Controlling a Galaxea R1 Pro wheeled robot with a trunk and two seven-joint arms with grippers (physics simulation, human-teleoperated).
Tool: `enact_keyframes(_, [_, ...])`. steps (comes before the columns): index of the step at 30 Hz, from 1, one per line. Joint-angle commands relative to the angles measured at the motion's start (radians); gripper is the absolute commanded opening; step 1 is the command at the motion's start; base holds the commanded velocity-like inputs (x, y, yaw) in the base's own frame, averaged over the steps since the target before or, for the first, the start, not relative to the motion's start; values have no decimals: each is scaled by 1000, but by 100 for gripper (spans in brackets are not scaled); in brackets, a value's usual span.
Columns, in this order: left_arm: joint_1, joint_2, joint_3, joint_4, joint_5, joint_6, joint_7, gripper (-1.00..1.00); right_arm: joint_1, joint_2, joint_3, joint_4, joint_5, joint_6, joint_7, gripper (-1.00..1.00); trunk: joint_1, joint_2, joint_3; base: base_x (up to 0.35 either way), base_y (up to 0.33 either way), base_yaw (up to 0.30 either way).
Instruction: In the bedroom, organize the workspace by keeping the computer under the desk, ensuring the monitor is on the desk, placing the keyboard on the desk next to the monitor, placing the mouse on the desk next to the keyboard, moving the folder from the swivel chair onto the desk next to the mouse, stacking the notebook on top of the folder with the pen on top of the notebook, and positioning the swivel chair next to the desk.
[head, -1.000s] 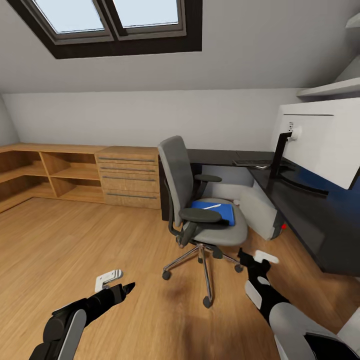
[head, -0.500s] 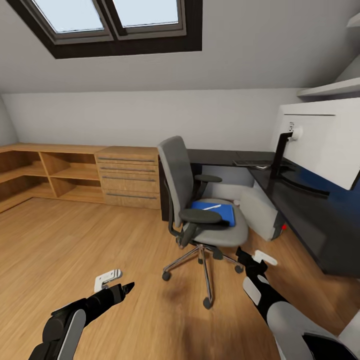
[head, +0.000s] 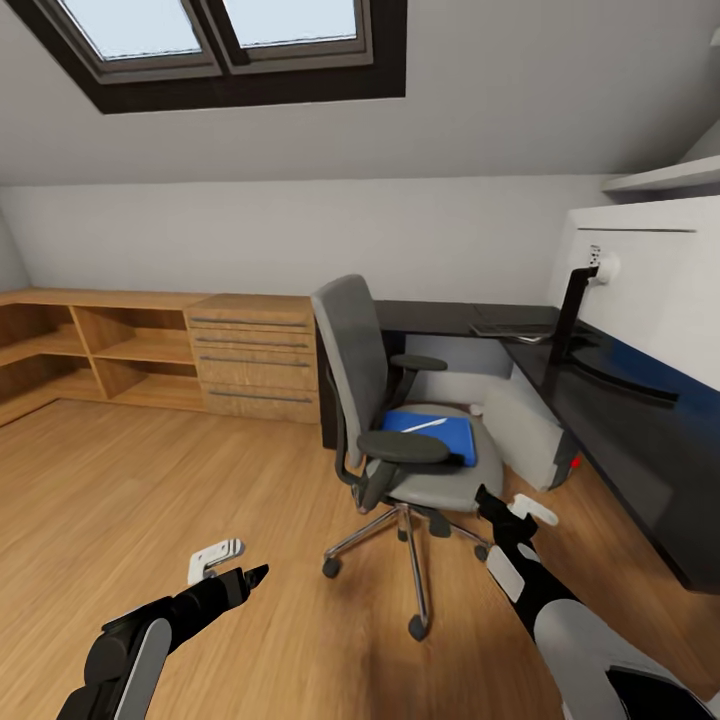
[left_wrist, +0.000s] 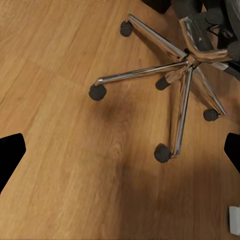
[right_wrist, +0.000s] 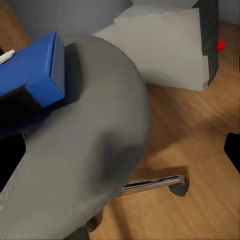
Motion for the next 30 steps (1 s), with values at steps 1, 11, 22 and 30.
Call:
enact_keyframes(1, [-1, -1, 3, -1, -3, 6, -7, 100, -1, -1, 1, -2, -20, -4, 0, 100, 0, 0, -1, 116, 0, 0])
enact_keyframes(11, [-1, -1, 3, -1, -3, 6, -7, 100, 0, -25, 0, -10, -188, -3, 1, 100, 0, 0, -1, 29, 0, 0])
enact_keyframes(22, [-1, 7, 27, -1, -1, 6, -7, 100, -1, -52, -2, -9, -234, 8, 0, 100, 0, 0, -1, 108, 0, 0])
enact_keyframes(30, [-1, 8, 32, -1, -1, 6, -8, 100, 0, -79, -2, -10, -341, 17, 0, 100, 0, 0, -1, 125, 0, 0])
